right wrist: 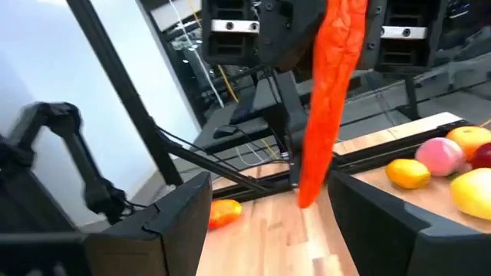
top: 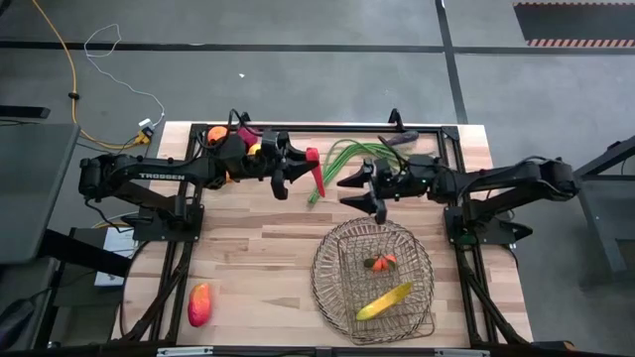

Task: Build produce basket
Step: Put the carrot into the wire basket

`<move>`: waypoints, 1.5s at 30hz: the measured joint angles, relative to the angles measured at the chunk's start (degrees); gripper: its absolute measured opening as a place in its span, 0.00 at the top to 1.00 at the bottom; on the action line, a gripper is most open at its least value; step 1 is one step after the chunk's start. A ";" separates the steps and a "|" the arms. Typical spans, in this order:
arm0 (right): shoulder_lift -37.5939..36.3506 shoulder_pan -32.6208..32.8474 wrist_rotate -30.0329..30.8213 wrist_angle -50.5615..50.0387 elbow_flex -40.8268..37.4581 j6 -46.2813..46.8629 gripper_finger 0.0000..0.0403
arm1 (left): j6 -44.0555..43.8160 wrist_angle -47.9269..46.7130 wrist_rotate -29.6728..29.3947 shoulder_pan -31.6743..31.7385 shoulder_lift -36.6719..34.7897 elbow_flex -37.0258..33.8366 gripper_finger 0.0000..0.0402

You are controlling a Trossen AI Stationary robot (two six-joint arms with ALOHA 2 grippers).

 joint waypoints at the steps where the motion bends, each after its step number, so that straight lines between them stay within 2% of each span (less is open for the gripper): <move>1: 0.92 -0.02 0.19 -0.06 1.06 -0.52 0.37 | 0.46 0.02 0.36 -0.12 0.00 0.00 0.78; 5: 5.26 -0.16 -0.54 -1.58 6.73 -1.99 0.37 | 4.25 0.28 0.16 -1.79 1.40 0.13 0.78; 8: 7.55 -0.15 0.26 -10.35 11.89 -4.01 0.37 | 6.38 -1.40 0.36 -2.55 2.59 0.80 0.78; 11: 9.11 -0.17 4.05 -16.88 15.56 -5.84 0.37 | 7.71 -0.34 0.32 -3.18 2.76 2.22 0.78; 15: 9.90 -0.20 6.62 -17.52 18.65 -7.65 0.37 | 8.65 -2.27 0.40 -4.28 2.77 2.42 0.78; 23: 10.23 0.74 5.82 -17.00 21.24 -7.26 0.37 | 9.30 -1.50 -0.34 -4.61 2.48 2.43 0.78; 27: 10.59 1.79 7.86 -16.87 21.24 -6.24 0.39 | 9.30 -1.21 -0.51 -4.61 2.73 2.40 0.78; 31: 11.59 2.51 9.68 -16.13 21.22 -5.76 0.47 | 9.32 -0.07 -0.51 -4.59 2.73 2.40 0.78; 40: 12.09 2.56 10.01 -14.09 21.20 -5.99 0.75 | 9.29 -0.31 -0.67 -4.59 2.73 2.40 0.77; 45: 12.09 2.53 9.83 -14.32 21.20 -6.31 0.87 | 6.28 -0.53 -1.06 -4.59 2.73 2.40 0.71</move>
